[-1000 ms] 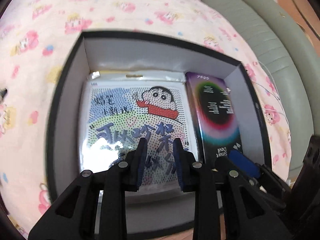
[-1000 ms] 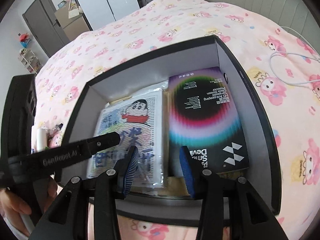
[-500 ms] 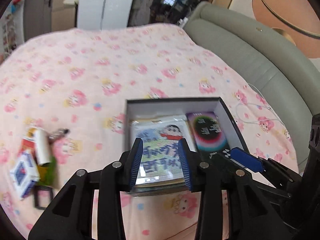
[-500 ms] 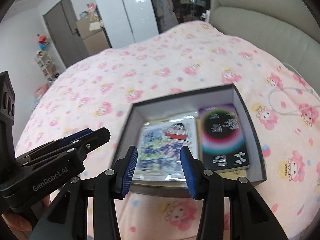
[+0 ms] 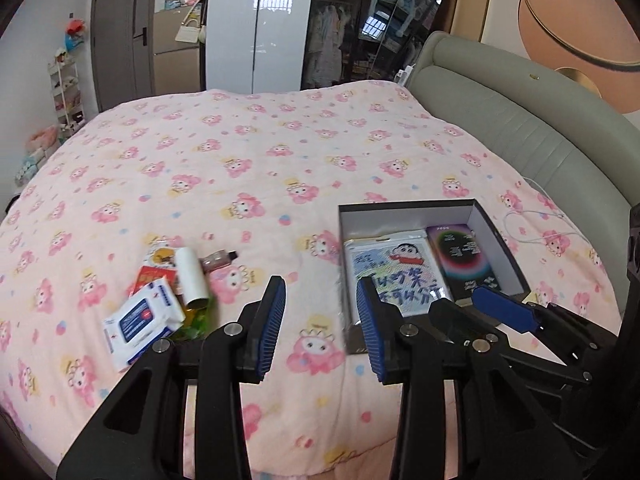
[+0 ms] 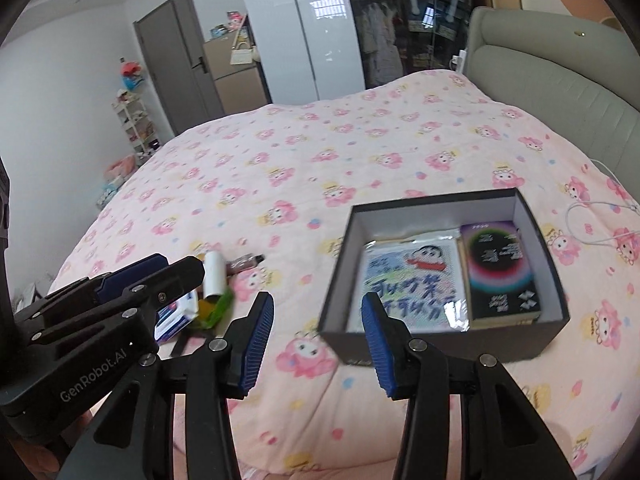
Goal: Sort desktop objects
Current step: 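Open the left gripper and withdraw it up from the shoebox, then move the left tool down to the white alcohol-wipes pack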
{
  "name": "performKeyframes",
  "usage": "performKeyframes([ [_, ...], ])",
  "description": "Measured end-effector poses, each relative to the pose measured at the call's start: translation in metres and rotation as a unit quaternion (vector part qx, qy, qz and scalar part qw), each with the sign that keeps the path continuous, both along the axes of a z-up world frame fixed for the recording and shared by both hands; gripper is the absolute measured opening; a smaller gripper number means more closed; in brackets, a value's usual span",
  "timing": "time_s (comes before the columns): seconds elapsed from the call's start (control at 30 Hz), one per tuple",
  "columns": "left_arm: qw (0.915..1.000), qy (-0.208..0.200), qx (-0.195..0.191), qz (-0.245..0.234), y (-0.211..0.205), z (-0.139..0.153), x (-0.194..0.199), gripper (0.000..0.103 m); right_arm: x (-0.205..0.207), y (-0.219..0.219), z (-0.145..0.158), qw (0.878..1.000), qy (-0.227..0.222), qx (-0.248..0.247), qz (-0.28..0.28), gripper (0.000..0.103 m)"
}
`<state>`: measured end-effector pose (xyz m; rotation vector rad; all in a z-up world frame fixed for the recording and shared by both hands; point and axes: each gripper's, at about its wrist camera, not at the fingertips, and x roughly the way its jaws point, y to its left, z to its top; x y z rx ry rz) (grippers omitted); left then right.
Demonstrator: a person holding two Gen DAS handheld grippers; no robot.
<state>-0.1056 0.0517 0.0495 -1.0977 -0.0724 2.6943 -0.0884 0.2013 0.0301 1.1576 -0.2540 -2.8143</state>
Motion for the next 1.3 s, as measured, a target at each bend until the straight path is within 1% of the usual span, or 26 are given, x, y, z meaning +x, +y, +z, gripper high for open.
performKeyframes([
  [0.1, 0.9999, -0.002, 0.001, 0.014, -0.018, -0.007, 0.023, 0.037, 0.015, -0.016, -0.006, 1.0, -0.001, -0.007, 0.02, 0.042],
  [0.23, 0.9984, -0.017, 0.025, 0.048, -0.045, -0.031, 0.046, 0.037, 0.031, -0.038, -0.024, 0.999, -0.008, -0.017, 0.049, 0.042],
  [0.3, 0.9966, -0.037, 0.042, 0.061, -0.059, -0.049, 0.051, 0.037, 0.032, -0.05, -0.037, 0.998, -0.018, -0.012, 0.064, 0.042],
  [0.43, 0.9925, -0.075, 0.056, 0.079, -0.081, -0.083, 0.054, 0.037, 0.032, -0.071, -0.059, 0.995, -0.035, -0.01, 0.089, 0.042],
  [0.53, 0.9881, -0.097, 0.08, 0.088, -0.097, -0.099, 0.043, 0.037, 0.027, -0.084, -0.072, 0.993, -0.05, -0.006, 0.102, 0.042],
  [0.6, 0.985, -0.108, 0.094, 0.096, -0.108, -0.105, 0.021, 0.037, 0.018, -0.092, -0.079, 0.992, -0.06, -0.005, 0.112, 0.042],
  [0.67, 0.9806, -0.122, 0.097, 0.119, -0.123, -0.111, -0.008, 0.037, 0.006, -0.101, -0.083, 0.99, -0.068, 0.006, 0.125, 0.042],
  [0.7, 0.9765, -0.132, 0.102, 0.137, -0.134, -0.114, -0.022, 0.037, 0.0, -0.106, -0.083, 0.99, -0.068, 0.016, 0.127, 0.042],
  [0.83, 0.9577, -0.153, 0.153, 0.19, -0.175, -0.139, -0.054, 0.037, -0.019, -0.117, -0.088, 0.987, -0.076, 0.031, 0.135, 0.042],
  [0.93, 0.9369, -0.178, 0.187, 0.235, -0.203, -0.169, -0.056, 0.036, -0.035, -0.127, -0.106, 0.984, -0.098, 0.039, 0.144, 0.042],
  [1.0, 0.9193, -0.194, 0.219, 0.264, -0.222, -0.189, -0.055, 0.036, -0.047, -0.137, -0.12, 0.981, -0.114, 0.043, 0.152, 0.042],
  [1.07, 0.9023, -0.203, 0.237, 0.298, -0.24, -0.201, -0.052, 0.036, -0.061, -0.152, -0.132, 0.978, -0.128, 0.042, 0.161, 0.042],
  [1.13, 0.8801, -0.203, 0.265, 0.338, -0.262, -0.21, -0.047, 0.036, -0.073, -0.167, -0.141, 0.974, -0.138, 0.042, 0.172, 0.042],
  [1.2, 0.8633, -0.2, 0.28, 0.37, -0.276, -0.215, -0.041, 0.036, -0.085, -0.186, -0.142, 0.972, -0.131, 0.05, 0.19, 0.042],
  [1.3, 0.8355, -0.19, 0.294, 0.423, -0.293, -0.223, -0.027, 0.036, -0.108, -0.209, -0.136, 0.971, -0.108, 0.065, 0.205, 0.042],
])
